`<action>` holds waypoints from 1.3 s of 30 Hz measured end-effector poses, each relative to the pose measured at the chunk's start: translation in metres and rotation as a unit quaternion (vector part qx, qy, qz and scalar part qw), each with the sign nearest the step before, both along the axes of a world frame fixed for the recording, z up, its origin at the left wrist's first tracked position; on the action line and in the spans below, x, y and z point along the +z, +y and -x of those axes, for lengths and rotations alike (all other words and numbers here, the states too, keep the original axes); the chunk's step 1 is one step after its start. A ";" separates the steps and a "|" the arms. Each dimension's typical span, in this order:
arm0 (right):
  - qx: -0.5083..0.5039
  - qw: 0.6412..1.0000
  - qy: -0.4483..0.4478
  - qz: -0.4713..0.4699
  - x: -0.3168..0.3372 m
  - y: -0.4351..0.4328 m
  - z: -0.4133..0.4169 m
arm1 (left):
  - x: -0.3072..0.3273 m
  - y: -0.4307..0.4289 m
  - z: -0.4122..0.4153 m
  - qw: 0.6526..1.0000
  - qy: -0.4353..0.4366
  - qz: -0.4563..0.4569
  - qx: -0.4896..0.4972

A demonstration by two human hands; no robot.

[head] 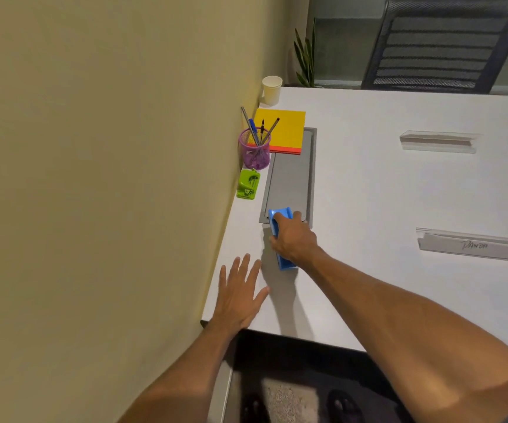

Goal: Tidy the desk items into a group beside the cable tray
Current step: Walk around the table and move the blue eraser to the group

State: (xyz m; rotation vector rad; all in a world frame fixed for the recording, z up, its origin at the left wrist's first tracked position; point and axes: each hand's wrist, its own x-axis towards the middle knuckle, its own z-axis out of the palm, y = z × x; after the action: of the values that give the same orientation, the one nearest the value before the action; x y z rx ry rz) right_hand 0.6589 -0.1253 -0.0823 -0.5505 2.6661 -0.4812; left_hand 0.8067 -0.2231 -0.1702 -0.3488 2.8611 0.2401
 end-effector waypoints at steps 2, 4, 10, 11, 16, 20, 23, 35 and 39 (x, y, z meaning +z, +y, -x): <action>-0.003 1.000 0.002 -0.002 -0.005 -0.022 0.000 | -0.009 -0.006 -0.002 1.000 0.003 0.015 -0.004; -0.009 1.000 0.004 -0.001 -0.005 -0.035 0.005 | -0.011 -0.001 -0.001 1.000 0.012 0.022 -0.017; -0.008 1.000 0.003 0.010 -0.009 -0.084 0.014 | -0.015 -0.003 -0.008 0.999 0.032 -0.036 -0.010; -0.007 1.000 0.003 0.013 -0.012 -0.092 0.015 | -0.015 -0.005 -0.007 0.998 0.039 -0.043 -0.011; -0.012 1.000 0.002 0.007 -0.022 -0.111 0.018 | -0.012 -0.006 -0.010 0.996 0.073 -0.037 -0.027; -0.009 1.000 0.006 0.000 -0.029 -0.121 0.020 | -0.015 -0.006 -0.009 0.996 0.076 -0.034 -0.029; -0.008 1.000 0.010 -0.005 -0.031 -0.127 0.022 | -0.022 -0.005 -0.010 0.997 0.069 0.002 -0.017; -0.004 1.000 0.020 -0.007 -0.038 -0.129 0.025 | -0.019 -0.003 -0.008 0.997 0.075 -0.017 -0.012; 0.003 1.000 0.017 0.005 -0.038 -0.127 0.025 | -0.017 -0.002 -0.009 0.995 0.092 -0.025 -0.010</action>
State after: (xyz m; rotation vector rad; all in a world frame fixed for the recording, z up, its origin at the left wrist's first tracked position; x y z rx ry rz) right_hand 0.6342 -0.2525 -0.1206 -0.5738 2.6942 -0.4892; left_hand 0.8156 -0.2253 -0.1876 -0.3041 3.0304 0.3558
